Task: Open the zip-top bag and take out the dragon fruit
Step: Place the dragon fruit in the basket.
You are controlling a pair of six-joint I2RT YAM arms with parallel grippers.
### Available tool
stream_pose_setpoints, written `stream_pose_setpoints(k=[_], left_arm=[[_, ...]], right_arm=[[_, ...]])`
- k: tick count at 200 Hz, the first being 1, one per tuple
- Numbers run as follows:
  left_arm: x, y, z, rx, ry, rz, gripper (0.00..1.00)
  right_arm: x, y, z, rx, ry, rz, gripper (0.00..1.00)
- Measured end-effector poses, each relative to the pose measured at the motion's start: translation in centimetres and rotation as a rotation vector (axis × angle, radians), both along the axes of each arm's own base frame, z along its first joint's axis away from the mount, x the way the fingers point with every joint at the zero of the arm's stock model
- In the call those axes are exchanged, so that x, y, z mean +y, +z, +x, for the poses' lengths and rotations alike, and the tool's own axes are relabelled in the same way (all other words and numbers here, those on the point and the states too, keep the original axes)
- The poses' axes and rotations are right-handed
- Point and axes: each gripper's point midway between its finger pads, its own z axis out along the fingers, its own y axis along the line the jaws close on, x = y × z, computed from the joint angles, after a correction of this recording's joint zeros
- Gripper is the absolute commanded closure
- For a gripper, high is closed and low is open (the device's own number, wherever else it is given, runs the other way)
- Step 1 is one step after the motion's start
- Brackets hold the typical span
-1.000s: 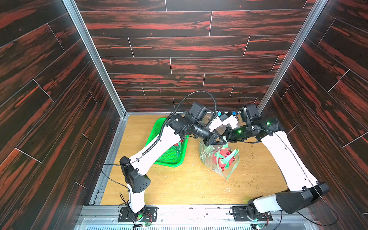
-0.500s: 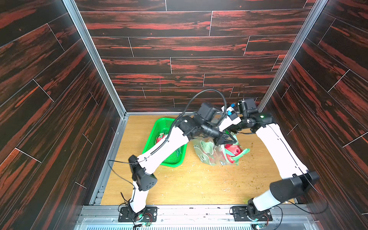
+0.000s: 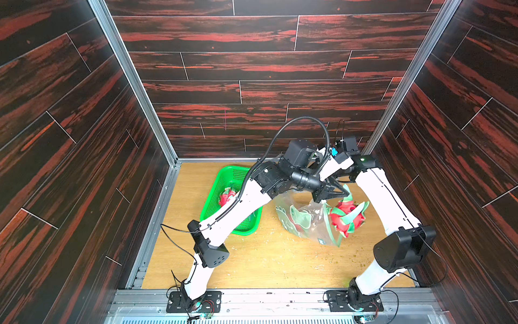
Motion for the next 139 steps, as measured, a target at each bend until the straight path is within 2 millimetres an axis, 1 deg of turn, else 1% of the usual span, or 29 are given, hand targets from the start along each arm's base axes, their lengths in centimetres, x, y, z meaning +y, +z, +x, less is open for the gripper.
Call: stream_pose_setpoints(k=[19,34,54,68,86,103,123,139], left_arm=[[0.2,0.7,0.6,-0.029,0.046,-0.010,1.00],[0.6,1.2,1.1,-0.048,0.087,-0.008,1.00],[1.9,2.3,1.7,-0.080,0.151,-0.009,1.00],[3.4,3.3,2.1,-0.106,0.207,-0.005,1.00],[6.1,4.3,2.9,-0.135,0.294,0.001,1.00],[9.5,4.8,4.0,-0.150,0.396,0.015,1.00],[13.8,4.3,5.9,-0.162,0.554,0.048,1.00],[17.3,2.9,7.9,-0.165,0.700,0.088,1.00]], right_arm=[[-0.8,-0.2,0.5,0.002,-0.015,0.012,1.00],[-1.6,-0.3,0.9,0.001,-0.033,0.018,1.00],[-2.9,-0.4,1.7,-0.002,-0.067,0.019,1.00],[-3.8,-0.6,2.2,-0.007,-0.089,0.019,1.00],[-4.9,-1.2,3.1,-0.003,-0.116,0.017,1.00],[-5.7,-1.9,3.7,0.007,-0.134,0.012,1.00],[-6.4,-2.9,3.8,0.026,-0.151,0.002,1.00],[-6.8,-3.8,3.8,0.039,-0.162,-0.005,1.00]])
